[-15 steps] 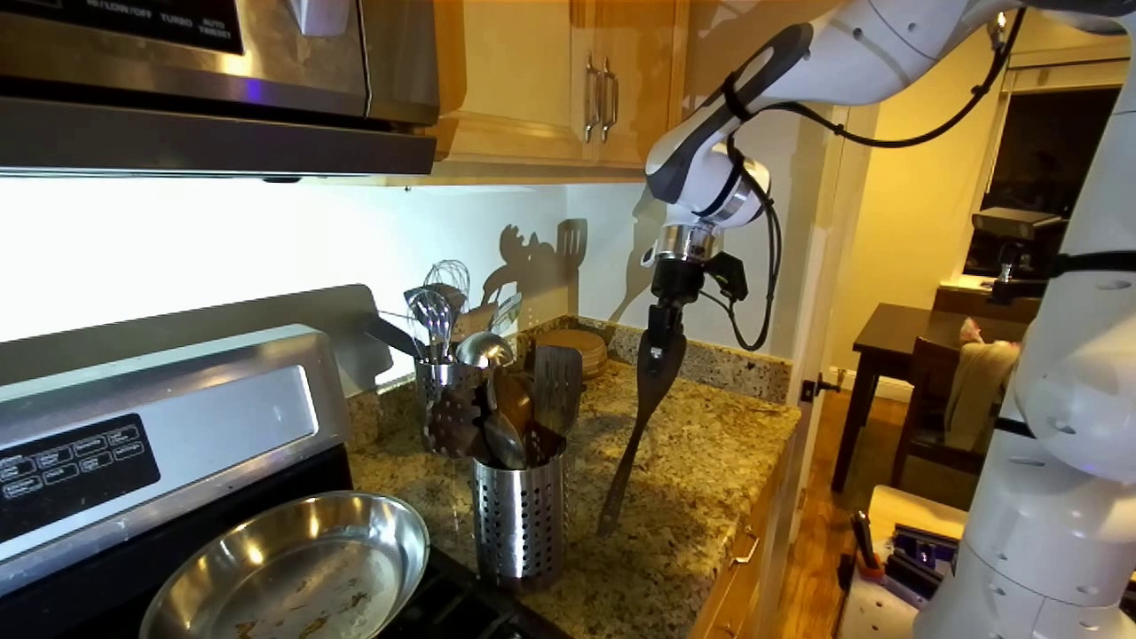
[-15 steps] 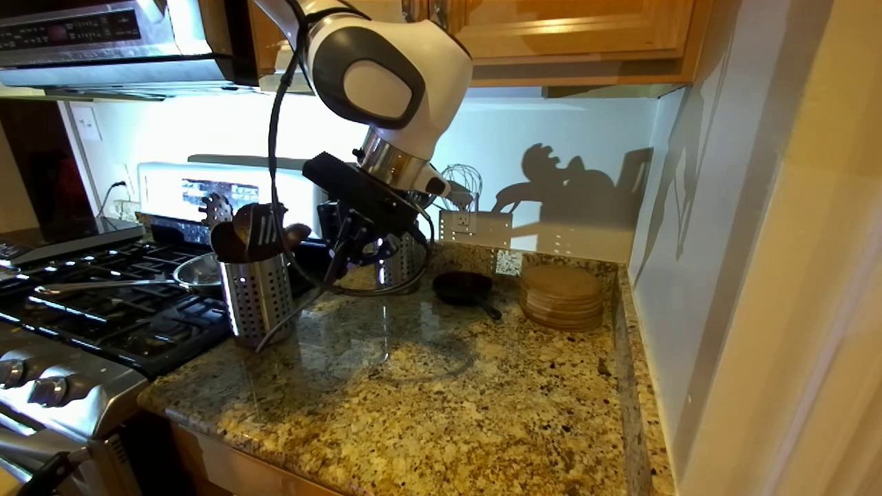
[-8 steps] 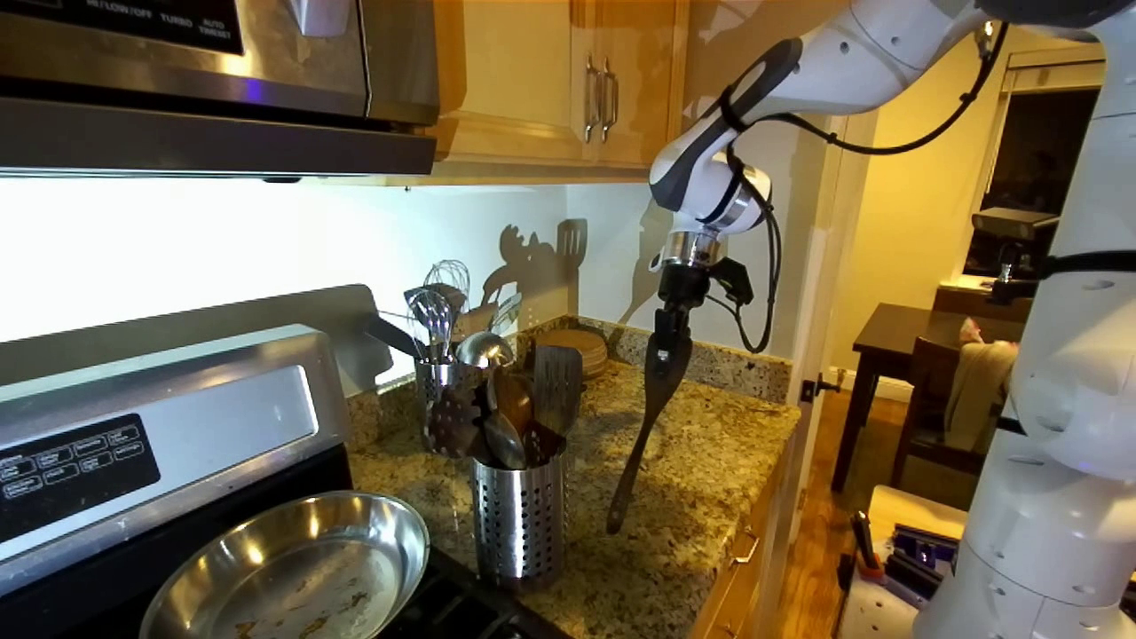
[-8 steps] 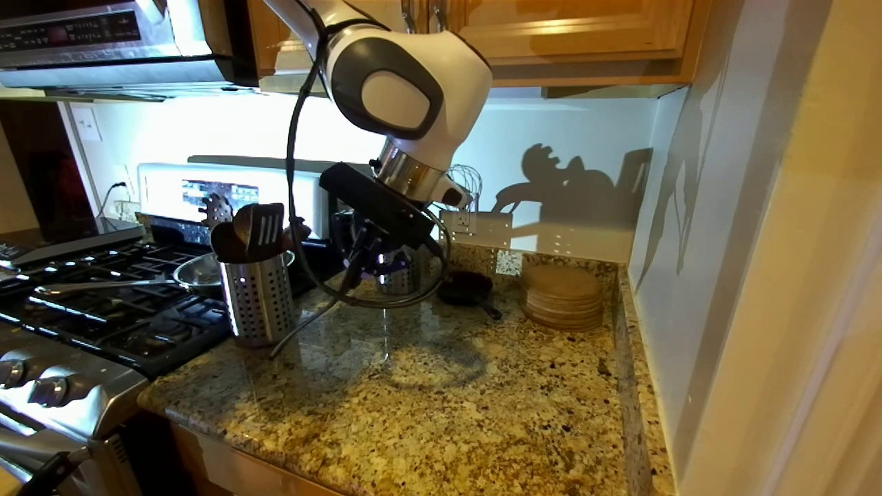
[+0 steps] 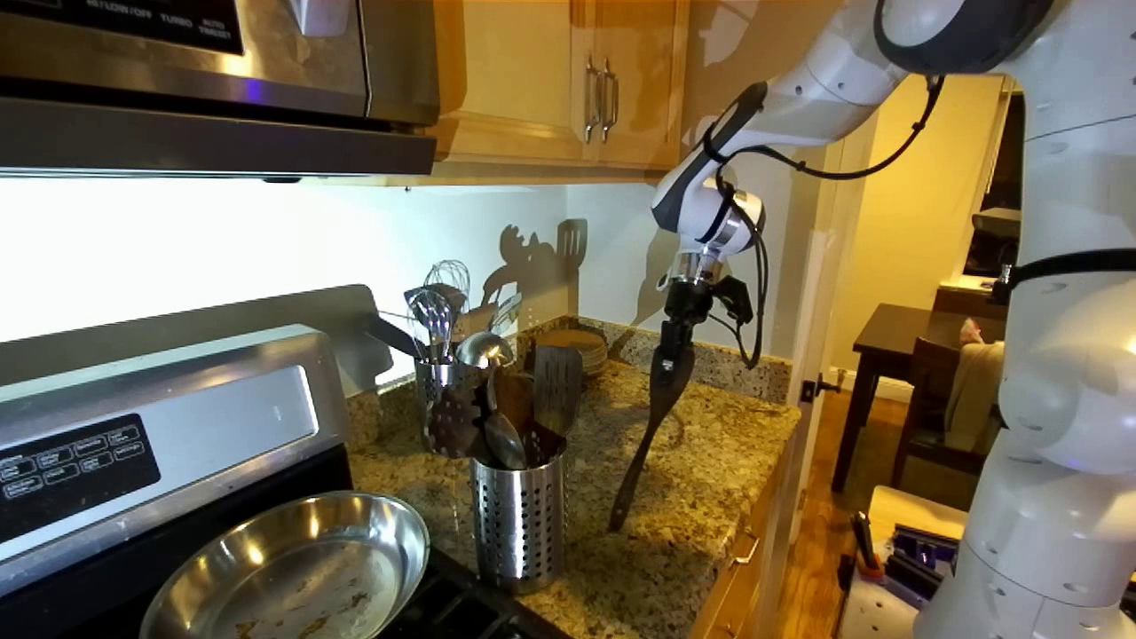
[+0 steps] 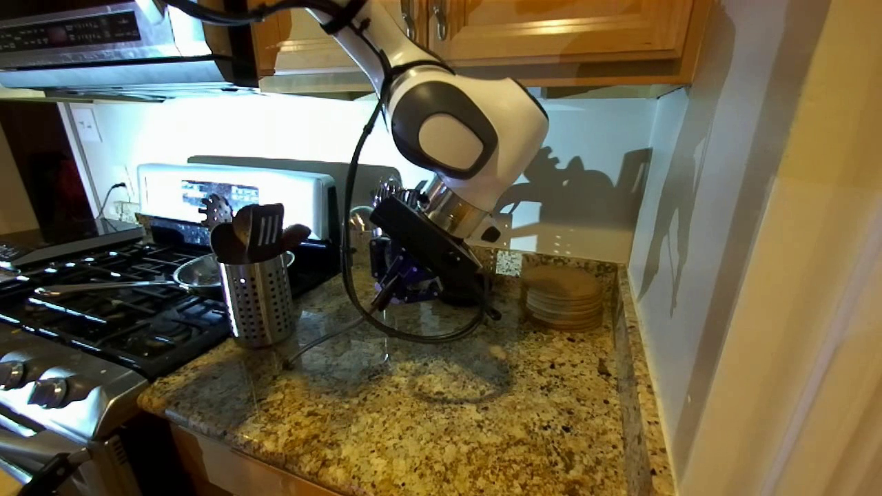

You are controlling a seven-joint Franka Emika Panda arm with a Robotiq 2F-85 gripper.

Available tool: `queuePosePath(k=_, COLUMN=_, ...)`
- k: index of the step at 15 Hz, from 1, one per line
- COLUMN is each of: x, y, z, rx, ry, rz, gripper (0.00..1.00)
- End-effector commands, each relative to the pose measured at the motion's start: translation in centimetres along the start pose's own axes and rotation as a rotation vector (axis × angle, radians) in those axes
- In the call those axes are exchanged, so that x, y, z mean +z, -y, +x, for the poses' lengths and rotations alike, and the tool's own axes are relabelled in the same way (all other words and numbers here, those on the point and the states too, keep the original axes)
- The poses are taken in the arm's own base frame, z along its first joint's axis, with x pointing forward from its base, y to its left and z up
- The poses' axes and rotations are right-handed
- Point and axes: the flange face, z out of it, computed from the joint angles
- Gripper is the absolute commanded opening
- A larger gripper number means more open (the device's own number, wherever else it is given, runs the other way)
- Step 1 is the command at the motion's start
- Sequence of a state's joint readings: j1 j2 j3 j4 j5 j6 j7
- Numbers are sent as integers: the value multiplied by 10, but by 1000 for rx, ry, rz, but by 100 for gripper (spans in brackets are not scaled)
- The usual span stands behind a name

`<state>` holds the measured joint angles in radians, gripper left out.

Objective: Remove the spatula from the rack and put it on the counter

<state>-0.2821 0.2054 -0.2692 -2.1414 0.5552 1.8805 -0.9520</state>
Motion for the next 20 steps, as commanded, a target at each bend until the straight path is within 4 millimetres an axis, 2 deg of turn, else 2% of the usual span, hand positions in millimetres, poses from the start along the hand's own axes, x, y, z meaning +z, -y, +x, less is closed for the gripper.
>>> queuePosePath(k=1, x=11, y=-36, z=11, rx=-9, ry=-6, rz=92, gripper=5)
queuePosePath(k=5, x=21, y=-61, z=15, rx=14, ry=0, rz=142, gripper=6)
queuePosePath(k=6, x=21, y=-65, z=16, rx=22, ry=-2, rz=146, gripper=12)
queuePosePath(k=7, x=22, y=-68, z=17, rx=28, ry=-6, rz=146, gripper=34)
queuePosePath(k=12, x=23, y=-72, z=19, rx=41, ry=-27, rz=94, gripper=66)
queuePosePath(k=17, x=-2, y=-60, z=15, rx=3, ry=-103, rz=-45, gripper=98)
queuePosePath(k=20, x=-22, y=-43, z=6, rx=-16, ry=-149, rz=-159, gripper=100)
